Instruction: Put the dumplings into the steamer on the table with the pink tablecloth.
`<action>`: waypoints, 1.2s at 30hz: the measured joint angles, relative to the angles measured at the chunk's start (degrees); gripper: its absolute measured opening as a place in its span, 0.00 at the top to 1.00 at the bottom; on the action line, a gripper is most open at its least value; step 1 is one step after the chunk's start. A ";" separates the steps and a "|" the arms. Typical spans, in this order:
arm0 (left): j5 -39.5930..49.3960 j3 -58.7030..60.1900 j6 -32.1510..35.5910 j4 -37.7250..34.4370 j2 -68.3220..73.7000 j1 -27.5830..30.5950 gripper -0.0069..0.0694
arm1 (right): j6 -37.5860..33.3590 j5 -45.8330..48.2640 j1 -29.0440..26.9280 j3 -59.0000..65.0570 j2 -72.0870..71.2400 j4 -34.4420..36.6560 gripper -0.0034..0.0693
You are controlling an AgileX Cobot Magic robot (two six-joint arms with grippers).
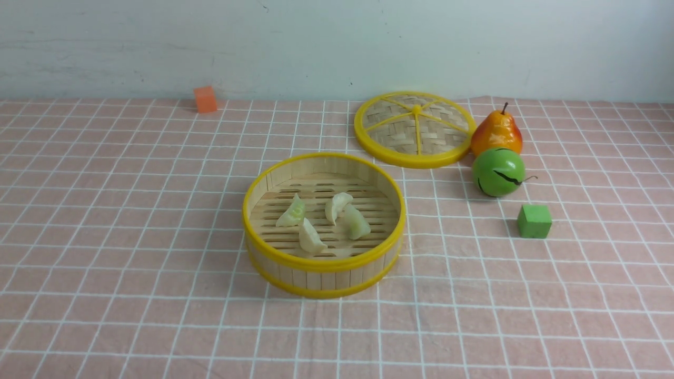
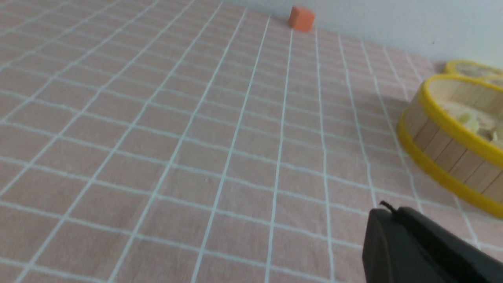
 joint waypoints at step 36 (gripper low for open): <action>3.15 0.12 1.49 -0.80 0.00 0.00 0.93 | 0.00 0.00 0.00 0.00 0.00 0.00 0.84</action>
